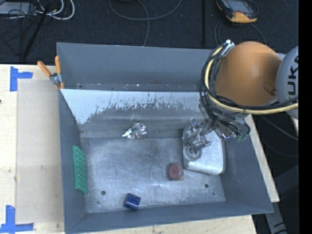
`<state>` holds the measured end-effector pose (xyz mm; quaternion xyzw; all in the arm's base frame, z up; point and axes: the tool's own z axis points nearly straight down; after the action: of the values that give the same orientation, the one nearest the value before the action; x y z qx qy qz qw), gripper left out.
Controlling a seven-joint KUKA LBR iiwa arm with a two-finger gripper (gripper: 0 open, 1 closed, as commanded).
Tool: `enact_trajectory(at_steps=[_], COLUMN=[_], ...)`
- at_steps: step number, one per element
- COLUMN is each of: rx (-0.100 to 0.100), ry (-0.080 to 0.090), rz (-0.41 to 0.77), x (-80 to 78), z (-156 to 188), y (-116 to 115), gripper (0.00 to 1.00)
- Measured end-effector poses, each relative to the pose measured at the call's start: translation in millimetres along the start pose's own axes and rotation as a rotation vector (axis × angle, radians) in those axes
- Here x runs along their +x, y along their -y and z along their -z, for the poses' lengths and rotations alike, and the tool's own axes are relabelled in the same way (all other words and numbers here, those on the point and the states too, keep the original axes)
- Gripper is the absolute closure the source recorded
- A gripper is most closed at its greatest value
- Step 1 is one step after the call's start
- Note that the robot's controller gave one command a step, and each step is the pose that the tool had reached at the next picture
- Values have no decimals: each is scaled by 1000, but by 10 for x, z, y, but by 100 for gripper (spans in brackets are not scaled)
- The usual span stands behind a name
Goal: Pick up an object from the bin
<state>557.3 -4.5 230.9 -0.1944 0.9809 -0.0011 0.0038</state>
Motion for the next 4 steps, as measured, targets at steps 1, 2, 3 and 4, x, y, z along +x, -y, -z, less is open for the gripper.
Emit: enact_trajectory(at_steps=[1, 2, 3, 4], rx=[-5, -7, -4, -3], ry=[-6, -15, -4, 4], rz=[-2, -73, 185, 182], x=[12, 82, 88, 58], z=[-40, -1247, -1566, -1536], y=[-11, 261, 53, 50], gripper=[0, 0, 0, 100])
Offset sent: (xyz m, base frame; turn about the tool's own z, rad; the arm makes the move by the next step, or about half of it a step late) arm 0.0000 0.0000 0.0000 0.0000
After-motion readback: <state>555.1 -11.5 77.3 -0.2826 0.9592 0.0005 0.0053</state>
